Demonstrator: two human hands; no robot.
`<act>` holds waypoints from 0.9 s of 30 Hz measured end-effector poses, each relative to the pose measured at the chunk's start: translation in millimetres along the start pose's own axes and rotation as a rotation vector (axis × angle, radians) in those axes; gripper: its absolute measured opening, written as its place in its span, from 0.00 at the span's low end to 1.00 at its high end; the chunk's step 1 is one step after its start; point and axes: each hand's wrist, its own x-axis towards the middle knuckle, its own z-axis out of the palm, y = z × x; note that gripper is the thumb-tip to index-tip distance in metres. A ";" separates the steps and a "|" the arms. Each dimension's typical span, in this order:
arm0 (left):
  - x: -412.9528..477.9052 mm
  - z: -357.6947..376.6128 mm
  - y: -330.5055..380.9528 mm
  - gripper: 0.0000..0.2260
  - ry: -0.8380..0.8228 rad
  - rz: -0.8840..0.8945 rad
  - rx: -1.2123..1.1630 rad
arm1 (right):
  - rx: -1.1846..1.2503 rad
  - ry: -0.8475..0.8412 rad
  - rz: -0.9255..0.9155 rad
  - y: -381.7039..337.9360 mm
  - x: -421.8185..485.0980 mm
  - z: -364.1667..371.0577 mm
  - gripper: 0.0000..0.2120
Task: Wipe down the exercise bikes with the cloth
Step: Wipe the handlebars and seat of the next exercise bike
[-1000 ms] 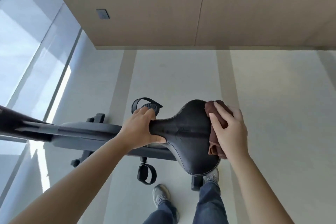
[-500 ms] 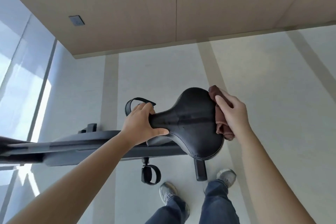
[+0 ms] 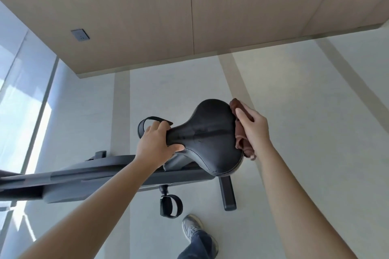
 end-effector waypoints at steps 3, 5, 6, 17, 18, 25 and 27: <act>0.9 -2.8 1.9 0.23 -0.008 -0.011 0.011 | 0.103 0.201 0.091 29.2 -54.0 4.6 0.14; 2.1 -4.2 2.6 0.22 -0.008 -0.018 0.012 | 0.149 0.409 0.122 39.2 -88.5 20.7 0.15; 2.0 -4.0 2.9 0.22 -0.003 -0.021 0.012 | 0.128 0.496 0.126 37.6 -98.3 30.5 0.15; 5.4 -3.8 -1.7 0.25 -0.011 -0.038 -0.009 | -0.440 0.153 -0.400 -6.6 -34.2 11.7 0.14; 5.3 -3.3 -2.3 0.25 -0.012 -0.040 -0.018 | -0.537 0.198 -0.509 -1.5 -44.6 15.1 0.13; 8.5 -2.3 -5.6 0.27 -0.009 -0.075 -0.084 | -0.863 0.074 -0.951 -1.9 -48.3 16.1 0.11; 9.1 -2.0 -7.2 0.28 -0.005 -0.078 -0.078 | -0.934 -0.108 -1.048 -13.6 -38.4 23.5 0.11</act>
